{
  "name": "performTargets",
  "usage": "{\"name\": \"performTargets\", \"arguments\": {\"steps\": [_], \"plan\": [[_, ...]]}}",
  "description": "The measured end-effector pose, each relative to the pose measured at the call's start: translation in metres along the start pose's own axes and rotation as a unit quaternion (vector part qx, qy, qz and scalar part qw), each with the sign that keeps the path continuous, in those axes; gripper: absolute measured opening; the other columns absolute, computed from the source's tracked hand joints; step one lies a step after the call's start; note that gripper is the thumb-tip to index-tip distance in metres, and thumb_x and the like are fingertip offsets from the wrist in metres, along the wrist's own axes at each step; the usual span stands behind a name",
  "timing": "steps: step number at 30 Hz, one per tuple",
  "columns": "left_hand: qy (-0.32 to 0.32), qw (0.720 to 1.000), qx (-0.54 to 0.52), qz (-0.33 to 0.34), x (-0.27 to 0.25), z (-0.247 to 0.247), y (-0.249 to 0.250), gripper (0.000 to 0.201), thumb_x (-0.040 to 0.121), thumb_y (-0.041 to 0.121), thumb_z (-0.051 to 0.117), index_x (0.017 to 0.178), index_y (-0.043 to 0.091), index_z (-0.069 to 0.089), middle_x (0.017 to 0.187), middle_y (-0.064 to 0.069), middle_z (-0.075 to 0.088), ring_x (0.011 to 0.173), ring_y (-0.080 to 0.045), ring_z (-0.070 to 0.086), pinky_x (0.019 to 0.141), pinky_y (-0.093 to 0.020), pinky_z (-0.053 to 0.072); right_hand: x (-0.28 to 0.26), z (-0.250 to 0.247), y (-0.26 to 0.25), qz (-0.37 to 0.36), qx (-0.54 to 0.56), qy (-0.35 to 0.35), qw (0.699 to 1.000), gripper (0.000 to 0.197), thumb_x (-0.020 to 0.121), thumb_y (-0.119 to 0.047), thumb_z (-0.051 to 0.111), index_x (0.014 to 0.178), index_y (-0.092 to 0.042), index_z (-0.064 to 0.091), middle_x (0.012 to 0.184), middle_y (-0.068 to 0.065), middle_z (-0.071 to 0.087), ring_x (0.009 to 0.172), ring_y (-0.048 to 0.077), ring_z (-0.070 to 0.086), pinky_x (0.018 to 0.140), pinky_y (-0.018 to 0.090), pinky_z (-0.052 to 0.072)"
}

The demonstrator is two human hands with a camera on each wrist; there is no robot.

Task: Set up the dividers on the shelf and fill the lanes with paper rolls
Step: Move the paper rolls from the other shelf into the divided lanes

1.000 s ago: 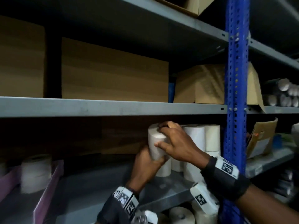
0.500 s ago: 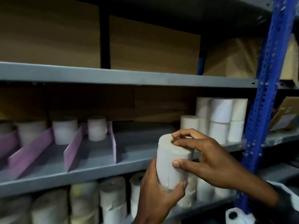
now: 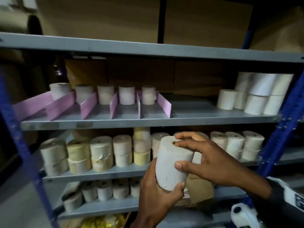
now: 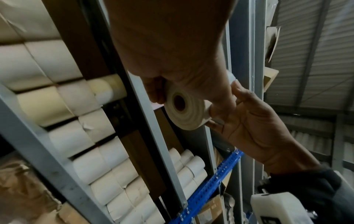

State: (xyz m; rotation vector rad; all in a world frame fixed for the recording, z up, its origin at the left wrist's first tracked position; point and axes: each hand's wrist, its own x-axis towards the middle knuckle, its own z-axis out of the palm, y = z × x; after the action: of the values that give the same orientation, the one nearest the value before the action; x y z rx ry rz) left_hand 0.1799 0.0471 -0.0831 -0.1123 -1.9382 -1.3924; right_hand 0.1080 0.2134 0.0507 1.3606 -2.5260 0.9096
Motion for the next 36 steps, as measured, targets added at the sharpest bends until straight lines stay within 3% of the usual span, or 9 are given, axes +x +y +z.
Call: {"name": "performTargets", "arguments": {"steps": [5,9,11,13,18,22,28,31,36], "plan": [[0.049,0.999,0.014,-0.003,-0.029,-0.047,0.012,0.083,0.070,0.038,0.086,0.144,0.032,0.049,0.128,0.008,0.067,0.112,-0.018,0.068,0.083,-0.039,0.060,0.001,0.024,-0.041,-0.059,0.010,-0.031,0.998,0.060,0.078,-0.073,0.056,0.132,-0.047,0.052,0.143,-0.037,0.031,0.135,-0.010,0.031,0.109,0.028,0.038],[0.095,0.994,0.060,-0.003,-0.052,-0.078,0.022,0.079,0.068,0.041,0.085,0.139,0.041,0.051,0.122,0.015,0.068,0.106,-0.009,0.069,0.078,-0.031,0.060,0.001,0.051,-0.064,-0.109,0.021,-0.041,0.993,0.047,0.080,-0.076,0.051,0.125,-0.066,0.042,0.140,-0.048,0.023,0.132,-0.020,0.022,0.104,0.013,0.026],[0.103,0.991,0.083,-0.007,-0.063,-0.097,0.024,0.077,0.069,0.044,0.085,0.138,0.045,0.051,0.122,0.018,0.068,0.106,-0.007,0.069,0.077,-0.027,0.059,0.004,0.064,-0.074,-0.117,0.032,-0.048,0.991,0.054,0.079,-0.078,0.050,0.129,-0.059,0.045,0.140,-0.046,0.025,0.133,-0.017,0.024,0.107,0.016,0.028],[0.114,0.989,0.098,-0.017,-0.074,-0.120,0.026,0.079,0.068,0.042,0.085,0.139,0.044,0.050,0.122,0.016,0.068,0.105,-0.009,0.069,0.077,-0.031,0.060,0.008,0.079,-0.090,-0.129,0.054,-0.064,0.988,0.059,0.078,-0.077,0.052,0.131,-0.052,0.049,0.141,-0.042,0.028,0.135,-0.012,0.027,0.110,0.022,0.032],[0.166,0.978,0.128,-0.016,-0.081,-0.179,0.023,0.075,0.065,0.041,0.085,0.134,0.042,0.054,0.116,0.013,0.070,0.101,-0.011,0.070,0.074,-0.032,0.060,0.045,0.104,-0.141,-0.192,0.065,-0.089,0.975,0.058,0.079,-0.065,0.063,0.131,-0.039,0.058,0.143,-0.030,0.037,0.136,-0.010,0.031,0.112,0.025,0.035],[0.188,0.974,0.127,-0.004,-0.070,-0.231,0.010,0.079,0.066,0.038,0.085,0.139,0.036,0.053,0.118,0.014,0.071,0.103,-0.009,0.070,0.077,-0.024,0.058,0.086,0.129,-0.185,-0.232,0.044,-0.101,0.966,0.056,0.081,-0.059,0.068,0.130,-0.034,0.060,0.143,-0.024,0.038,0.135,-0.007,0.034,0.111,0.026,0.037],[0.181,0.977,0.116,-0.007,-0.047,-0.324,-0.028,0.082,0.067,0.042,0.086,0.140,0.044,0.050,0.121,0.017,0.070,0.104,-0.006,0.071,0.076,-0.023,0.058,0.156,0.188,-0.234,-0.208,0.003,-0.108,0.972,0.064,0.076,-0.071,0.063,0.131,-0.041,0.057,0.144,-0.028,0.036,0.129,-0.017,0.034,0.097,0.003,0.032],[0.160,0.980,0.119,-0.020,-0.029,-0.367,-0.045,0.080,0.068,0.054,0.084,0.140,0.046,0.049,0.122,0.019,0.068,0.106,-0.004,0.069,0.078,-0.026,0.059,0.190,0.214,-0.253,-0.203,0.023,-0.115,0.972,0.061,0.077,-0.064,0.068,0.130,-0.034,0.062,0.142,-0.023,0.040,0.131,-0.012,0.036,0.105,0.017,0.039],[0.140,0.981,0.133,-0.026,0.008,-0.407,-0.068,0.082,0.070,0.047,0.081,0.144,0.041,0.045,0.129,0.021,0.065,0.116,-0.001,0.063,0.091,-0.034,0.057,0.232,0.235,-0.276,-0.190,0.011,-0.081,0.978,0.058,0.078,-0.063,0.067,0.124,-0.029,0.066,0.138,-0.024,0.041,0.128,-0.001,0.046,0.104,0.035,0.045]]}}
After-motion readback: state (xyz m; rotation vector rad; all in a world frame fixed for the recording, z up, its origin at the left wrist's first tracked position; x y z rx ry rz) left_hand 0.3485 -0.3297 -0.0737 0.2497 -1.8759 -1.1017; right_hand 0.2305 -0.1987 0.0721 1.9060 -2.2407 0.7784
